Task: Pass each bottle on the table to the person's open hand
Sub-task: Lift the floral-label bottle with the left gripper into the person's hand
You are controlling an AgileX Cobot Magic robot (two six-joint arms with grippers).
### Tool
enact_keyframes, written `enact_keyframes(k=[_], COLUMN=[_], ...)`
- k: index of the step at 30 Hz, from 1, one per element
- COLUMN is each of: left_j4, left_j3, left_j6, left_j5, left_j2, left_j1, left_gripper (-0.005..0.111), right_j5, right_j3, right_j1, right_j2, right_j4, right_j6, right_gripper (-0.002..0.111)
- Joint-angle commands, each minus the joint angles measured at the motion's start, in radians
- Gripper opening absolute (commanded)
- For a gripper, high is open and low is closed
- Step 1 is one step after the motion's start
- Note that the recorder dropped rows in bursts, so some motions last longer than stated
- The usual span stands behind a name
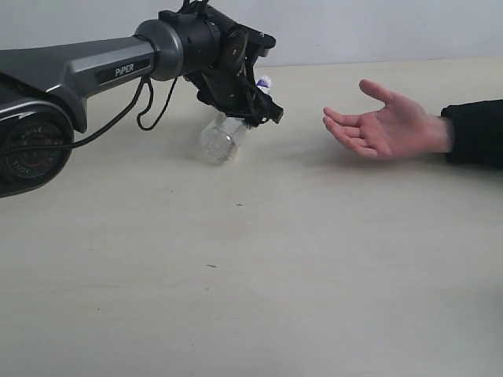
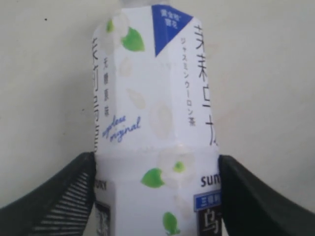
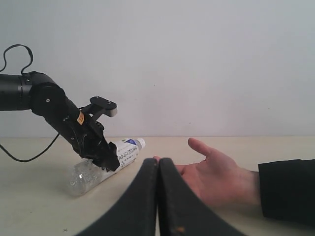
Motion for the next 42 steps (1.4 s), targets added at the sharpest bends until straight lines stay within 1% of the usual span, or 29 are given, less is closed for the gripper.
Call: enact_keyframes(k=[1,3,4,10,13,14,16,18,20,24,26,28,30,31,33,35,36,37,38,40,41,42], left_j4=[0.023,0.039,0.041,0.047,0.028,0.025,0.018,0.02,0.027,0.027,0.027,0.04,0.099,0.154,0.33,0.53,0.644,0.724,0.855,0.877,0.877,0.887], left_j3=[-0.006,-0.012,-0.018,-0.028,0.005,0.03,0.1,0.204,0.318,0.526,0.638,0.711,0.777,0.809,0.857,0.876,0.877,0.877,0.867,0.826,0.812,0.77], left_j6=[0.0,-0.003,-0.005,-0.01,-0.037,-0.068,-0.11,-0.153,-0.216,-0.391,-0.472,-0.542,-0.677,-0.777,-1.009,-1.244,-1.373,-1.464,-1.638,-1.752,-1.763,-1.793], left_j5=[0.012,0.031,0.042,0.159,0.218,0.235,0.235,0.193,0.111,-0.025,-0.096,-0.161,-0.242,-0.276,-0.316,-0.296,-0.259,-0.223,-0.163,-0.187,-0.204,-0.212], left_j2=[0.003,-0.007,-0.016,-0.124,-0.195,-0.229,-0.281,-0.36,-0.451,-0.619,-0.692,-0.743,-0.782,-0.796,-0.808,-0.8,-0.791,-0.783,-0.755,-0.703,-0.682,-0.639], left_j1=[0.002,0.002,0.002,0.0,-0.007,-0.009,-0.02,-0.045,-0.073,-0.12,-0.154,-0.196,-0.246,-0.275,-0.341,-0.411,-0.453,-0.486,-0.553,-0.585,-0.59,-0.594], left_gripper=[0.028,0.006,0.0,0.0,0.0,0.0,0.0,0.0,0.0,0.0,0.0,0.0,0.0,0.0,0.0,0.0,0.0,0.0,0.0,0.0,0.0,0.0], right_j5=[-0.011,-0.011,-0.011,-0.011,-0.011,-0.011,-0.011,-0.011,-0.011,-0.011,-0.009,-0.009,-0.009,-0.009,-0.009,-0.009,-0.009,-0.009,-0.009,-0.009,-0.009,-0.009], right_j3=[0.005,0.005,0.005,0.005,0.005,0.005,0.005,0.005,0.005,0.005,0.005,0.005,0.005,0.005,0.005,0.005,0.005,0.005,0.005,0.005,0.005,0.005], right_j1=[-0.003,-0.003,-0.003,-0.003,-0.003,-0.003,-0.003,-0.003,-0.003,-0.003,-0.003,-0.003,-0.003,-0.003,-0.003,-0.003,-0.003,-0.003,-0.003,-0.003,-0.003,-0.003], right_j2=[-0.006,-0.006,-0.006,-0.006,-0.006,-0.006,-0.006,-0.006,-0.006,-0.006,-0.006,-0.006,-0.006,-0.006,-0.006,-0.006,-0.006,-0.006,-0.006,-0.006,-0.006,-0.006], right_j4=[-0.005,-0.005,-0.005,-0.005,-0.005,-0.005,-0.005,-0.005,-0.005,-0.005,-0.005,-0.005,-0.005,-0.005,-0.005,-0.005,-0.005,-0.005,-0.005,-0.005,-0.005,-0.005], right_j6=[-0.005,-0.005,-0.005,-0.005,-0.005,-0.005,-0.005,-0.005,-0.005,-0.005,-0.005,-0.005,-0.005,-0.005,-0.005,-0.005,-0.005,-0.005,-0.005,-0.005,-0.005,-0.005], right_gripper=[0.0,0.0,0.0,0.0,0.0,0.0,0.0,0.0,0.0,0.0,0.0,0.0,0.0,0.0,0.0,0.0,0.0,0.0,0.0,0.0,0.0,0.0])
